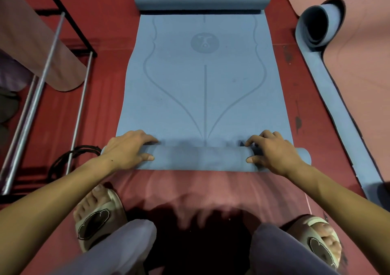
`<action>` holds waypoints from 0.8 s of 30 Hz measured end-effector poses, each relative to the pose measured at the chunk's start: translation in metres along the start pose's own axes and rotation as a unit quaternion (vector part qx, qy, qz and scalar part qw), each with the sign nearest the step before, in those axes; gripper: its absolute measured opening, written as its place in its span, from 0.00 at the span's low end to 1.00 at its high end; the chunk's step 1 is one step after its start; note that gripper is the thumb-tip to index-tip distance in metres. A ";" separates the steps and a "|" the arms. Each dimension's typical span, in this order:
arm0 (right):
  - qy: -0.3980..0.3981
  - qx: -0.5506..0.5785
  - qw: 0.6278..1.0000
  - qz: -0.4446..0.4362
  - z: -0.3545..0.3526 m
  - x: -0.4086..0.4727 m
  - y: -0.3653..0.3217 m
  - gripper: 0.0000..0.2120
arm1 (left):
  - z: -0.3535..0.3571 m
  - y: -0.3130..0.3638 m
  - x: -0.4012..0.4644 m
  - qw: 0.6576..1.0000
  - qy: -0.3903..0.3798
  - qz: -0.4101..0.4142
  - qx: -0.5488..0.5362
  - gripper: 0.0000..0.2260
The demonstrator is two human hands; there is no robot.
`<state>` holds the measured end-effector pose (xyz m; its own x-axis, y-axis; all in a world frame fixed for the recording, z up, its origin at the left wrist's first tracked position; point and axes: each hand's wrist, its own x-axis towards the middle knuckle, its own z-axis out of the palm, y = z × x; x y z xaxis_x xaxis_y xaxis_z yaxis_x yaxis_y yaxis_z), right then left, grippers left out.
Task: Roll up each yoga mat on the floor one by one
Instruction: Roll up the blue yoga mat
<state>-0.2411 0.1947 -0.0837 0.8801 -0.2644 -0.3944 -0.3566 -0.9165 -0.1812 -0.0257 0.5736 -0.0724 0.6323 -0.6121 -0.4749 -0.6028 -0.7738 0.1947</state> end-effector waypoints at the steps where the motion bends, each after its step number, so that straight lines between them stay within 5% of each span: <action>1: 0.013 0.004 1.000 -0.001 0.000 -0.002 -0.001 0.23 | 0.001 0.002 0.000 1.000 0.018 0.001 -0.008 0.23; 9: 0.057 0.020 0.998 -0.007 -0.002 -0.005 -0.005 0.15 | 0.002 0.010 -0.004 0.994 0.105 0.017 -0.018 0.11; 18: 0.151 -0.105 0.983 -0.019 0.008 -0.010 -0.018 0.09 | 0.012 0.014 -0.008 0.984 0.171 0.016 0.049 0.08; 24: 0.139 -0.108 0.984 -0.033 0.012 -0.016 -0.016 0.23 | 0.024 0.012 -0.010 0.984 0.159 0.054 0.057 0.21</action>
<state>-0.2535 0.2176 -0.0854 0.9618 -0.2458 -0.1205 -0.2466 -0.9691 0.0086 -0.0514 0.5740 -0.0861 0.6705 -0.7242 -0.1610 -0.7143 -0.6888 0.1236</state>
